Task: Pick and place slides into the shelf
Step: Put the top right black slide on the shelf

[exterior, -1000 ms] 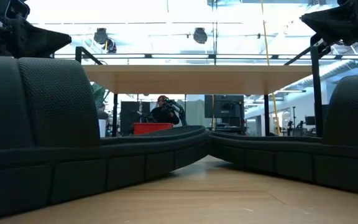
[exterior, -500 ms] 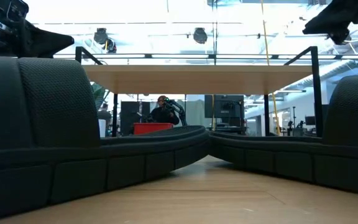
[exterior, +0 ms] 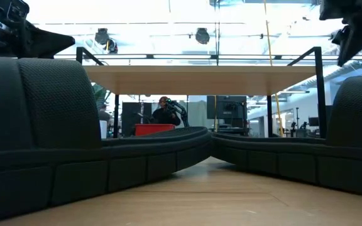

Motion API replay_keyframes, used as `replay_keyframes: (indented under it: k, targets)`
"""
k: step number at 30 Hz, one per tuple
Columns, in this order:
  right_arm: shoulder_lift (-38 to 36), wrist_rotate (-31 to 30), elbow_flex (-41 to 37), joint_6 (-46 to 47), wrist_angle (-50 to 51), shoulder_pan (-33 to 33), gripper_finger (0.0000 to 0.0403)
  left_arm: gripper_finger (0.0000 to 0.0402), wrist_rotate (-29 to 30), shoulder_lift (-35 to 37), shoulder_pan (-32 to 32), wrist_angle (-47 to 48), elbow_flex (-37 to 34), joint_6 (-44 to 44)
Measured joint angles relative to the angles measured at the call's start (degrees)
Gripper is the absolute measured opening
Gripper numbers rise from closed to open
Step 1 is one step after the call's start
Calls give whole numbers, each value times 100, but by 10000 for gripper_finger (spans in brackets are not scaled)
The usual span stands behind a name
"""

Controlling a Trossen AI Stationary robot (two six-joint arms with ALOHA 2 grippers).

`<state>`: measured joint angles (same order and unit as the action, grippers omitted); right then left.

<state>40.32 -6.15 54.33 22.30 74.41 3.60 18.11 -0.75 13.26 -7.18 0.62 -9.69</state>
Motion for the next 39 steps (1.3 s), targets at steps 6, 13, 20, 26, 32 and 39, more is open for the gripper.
replay_keyframes:
  k: [6,13,20,26,32,39]
  targets:
    - [361,322,-24,-500,-36,-133,186,26,-4,0,0,7,0,13]
    - [766,776,-31,-893,-66,-167,229,26,-11,0,0,219,0,147]
    - [1138,1095,-35,-761,-46,-177,232,26,-22,0,0,338,0,164]
    - [1297,1487,-523,-851,-379,-183,232,26,-22,0,0,345,0,164]
    - [1354,1827,-1144,-1013,-640,-349,232,26,-22,0,0,352,0,163]
    - [1374,2222,-1633,-1238,-814,-721,232,26,-22,0,0,356,2,162]
